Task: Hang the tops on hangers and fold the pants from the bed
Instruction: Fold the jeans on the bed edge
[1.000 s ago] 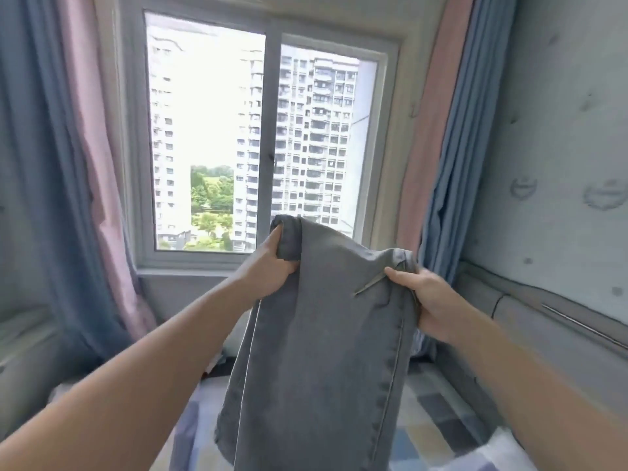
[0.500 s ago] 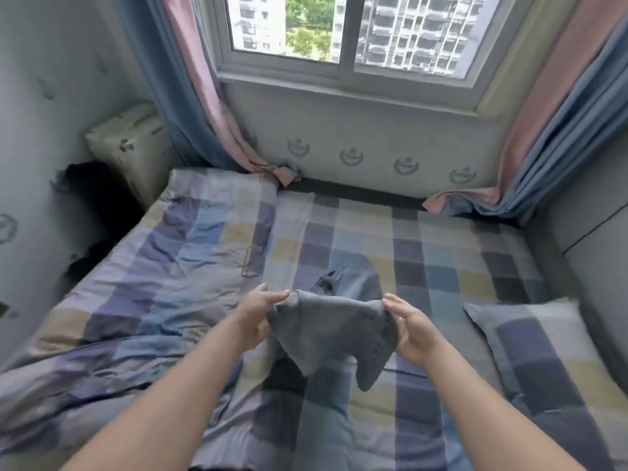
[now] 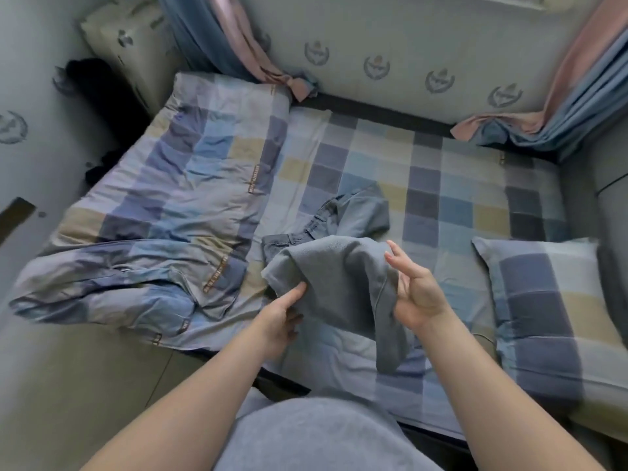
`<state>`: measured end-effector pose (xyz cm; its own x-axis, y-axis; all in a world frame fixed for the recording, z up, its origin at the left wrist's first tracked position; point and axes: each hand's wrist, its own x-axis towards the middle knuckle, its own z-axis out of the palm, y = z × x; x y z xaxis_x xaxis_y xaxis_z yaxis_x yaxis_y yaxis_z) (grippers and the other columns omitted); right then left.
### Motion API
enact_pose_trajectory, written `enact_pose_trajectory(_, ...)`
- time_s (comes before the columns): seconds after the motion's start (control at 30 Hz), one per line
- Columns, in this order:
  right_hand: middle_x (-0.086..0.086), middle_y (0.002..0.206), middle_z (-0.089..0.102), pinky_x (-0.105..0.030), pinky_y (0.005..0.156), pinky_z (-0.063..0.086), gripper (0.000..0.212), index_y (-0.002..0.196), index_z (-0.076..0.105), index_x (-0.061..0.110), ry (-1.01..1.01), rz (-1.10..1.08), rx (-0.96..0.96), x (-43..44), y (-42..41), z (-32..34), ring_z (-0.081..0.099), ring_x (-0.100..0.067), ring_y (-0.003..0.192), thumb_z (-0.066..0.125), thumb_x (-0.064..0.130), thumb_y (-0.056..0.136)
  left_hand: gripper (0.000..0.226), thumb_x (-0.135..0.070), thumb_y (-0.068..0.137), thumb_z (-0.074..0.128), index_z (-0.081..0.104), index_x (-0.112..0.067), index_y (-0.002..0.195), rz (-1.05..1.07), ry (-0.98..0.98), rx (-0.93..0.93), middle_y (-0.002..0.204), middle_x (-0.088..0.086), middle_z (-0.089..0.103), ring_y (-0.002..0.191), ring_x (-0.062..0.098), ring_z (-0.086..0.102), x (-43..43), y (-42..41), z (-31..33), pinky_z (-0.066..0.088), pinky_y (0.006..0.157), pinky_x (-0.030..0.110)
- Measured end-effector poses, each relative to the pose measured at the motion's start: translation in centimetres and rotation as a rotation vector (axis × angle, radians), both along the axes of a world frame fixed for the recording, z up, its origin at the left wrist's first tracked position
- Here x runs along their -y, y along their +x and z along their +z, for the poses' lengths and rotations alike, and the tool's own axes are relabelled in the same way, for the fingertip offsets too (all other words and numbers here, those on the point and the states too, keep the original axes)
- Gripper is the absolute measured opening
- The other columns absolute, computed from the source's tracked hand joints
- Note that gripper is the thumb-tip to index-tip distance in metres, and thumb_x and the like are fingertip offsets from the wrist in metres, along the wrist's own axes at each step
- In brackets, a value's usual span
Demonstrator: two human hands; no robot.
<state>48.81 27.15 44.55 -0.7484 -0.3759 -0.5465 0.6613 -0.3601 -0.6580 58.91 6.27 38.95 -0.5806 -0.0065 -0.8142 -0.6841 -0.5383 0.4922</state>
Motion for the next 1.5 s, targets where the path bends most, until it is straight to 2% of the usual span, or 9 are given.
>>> enact_pose_trajectory(0.23, -0.004, 0.127, 0.070, -0.041, 0.097, 0.051, 0.092, 0.154, 0.021, 0.034, 0.146, -0.029, -0.169, -3.1, 0.4, 0.1, 0.067, -0.024, 0.117, 0.072, 0.015, 0.080, 0.022, -0.026, 0.100, 0.060, 0.070, -0.012, 0.113, -0.076, -0.139, -0.224, 0.092, 0.008, 0.076, 0.073, 0.014, 0.074, -3.8, -3.0, 3.8, 0.057, 0.058, 0.024)
enact_pose_trajectory(0.4, -0.001, 0.145, 0.055, -0.037, 0.109, 0.043, 0.106, 0.156, 0.026, 0.030, 0.426, 0.106, -0.222, -4.3, 2.6, -1.9, 0.057, -0.016, 0.128, 0.080, 0.051, 0.068, 0.041, -0.036, 0.102, 0.054, 0.067, -0.004, 0.124, -0.011, 0.046, -0.192, 0.114, 0.018, 0.072, 0.098, 0.028, 0.070, -4.4, -4.2, 7.8, 0.058, 0.074, 0.032)
enact_pose_trajectory(0.6, -0.019, 0.120, 0.070, -0.037, 0.073, 0.060, 0.052, 0.138, 0.048, 0.011, 0.195, -0.106, -0.084, -3.7, 4.8, -4.0, 0.072, -0.032, 0.101, 0.065, -0.003, 0.091, 0.063, -0.035, 0.091, 0.063, 0.051, 0.002, 0.141, 0.038, 0.237, -0.291, 0.115, 0.019, 0.069, 0.101, 0.029, 0.070, -2.3, -5.2, 10.1, 0.060, 0.082, 0.034)
enact_pose_trajectory(0.73, -0.018, 0.107, 0.069, -0.033, 0.060, 0.060, 0.056, 0.141, 0.046, 0.019, 0.228, -0.219, -0.086, -3.9, 3.5, -1.4, 0.072, -0.022, 0.074, 0.057, -0.009, 0.094, 0.117, -0.038, 0.071, 0.084, 0.010, -0.028, 0.161, -0.081, -0.263, -0.339, 0.162, 0.009, 0.029, 0.145, 0.026, 0.035, -0.4, -5.9, 8.6, 0.032, 0.118, 0.048)
enact_pose_trajectory(0.97, -0.015, 0.102, 0.068, -0.036, 0.074, 0.058, 0.036, 0.109, 0.066, 0.025, 0.461, -0.016, -0.386, -2.0, 4.0, 3.6, 0.066, -0.022, 0.084, 0.065, -0.006, 0.090, 0.121, -0.077, 0.050, 0.076, 0.012, -0.059, 0.151, -0.875, -0.973, -0.626, 0.165, -0.020, -0.014, 0.152, 0.011, -0.014, -3.5, -3.3, 5.9, 0.007, 0.121, 0.053)
enact_pose_trajectory(1.1, -0.005, 0.088, 0.073, -0.028, 0.068, 0.056, 0.040, 0.116, 0.063, 0.023, 0.390, 0.142, -0.624, -1.3, 4.3, 6.5, 0.067, -0.016, 0.078, 0.063, -0.008, 0.090, 0.097, -0.064, 0.069, 0.076, 0.031, -0.040, 0.152, -0.835, -1.067, -0.720, 0.163, -0.006, 0.027, 0.152, 0.023, 0.017, -6.2, -3.7, 5.8, 0.015, 0.122, 0.055)
enact_pose_trajectory(1.2, -0.002, 0.099, 0.072, -0.027, 0.074, 0.054, 0.049, 0.120, 0.055, 0.030, 0.497, 0.200, -0.849, -1.5, 4.5, 7.7, 0.065, -0.011, 0.083, 0.061, -0.008, 0.090, 0.034, -0.028, 0.089, 0.068, 0.066, -0.014, 0.121, -0.431, -0.676, -0.755, 0.120, 0.010, 0.070, 0.118, 0.030, 0.062, -6.3, -4.3, 6.1, 0.046, 0.102, 0.056)
enact_pose_trajectory(1.33, 0.022, 0.140, 0.045, -0.050, 0.113, 0.035, 0.075, 0.137, 0.031, 0.056, 0.864, 0.318, -1.011, -2.5, 4.2, 6.8, 0.041, -0.013, 0.134, 0.074, 0.040, 0.078, 0.016, -0.029, 0.094, 0.061, 0.075, -0.023, 0.102, -0.264, -0.411, -0.626, 0.106, 0.004, 0.077, 0.105, 0.027, 0.071, -5.5, -4.8, 7.5, 0.057, 0.089, 0.040)
enact_pose_trajectory(1.5, 0.009, 0.146, 0.042, -0.038, 0.107, 0.049, 0.098, 0.143, 0.032, 0.051, 0.546, 0.404, -0.723, -1.4, 4.2, 4.4, 0.047, -0.007, 0.134, 0.089, 0.047, 0.063, 0.023, -0.036, 0.095, 0.056, 0.078, -0.032, 0.091, -0.253, -0.372, -0.702, 0.102, -0.002, 0.077, 0.100, 0.016, 0.072, -6.1, -5.9, 10.7, 0.058, 0.085, 0.034)
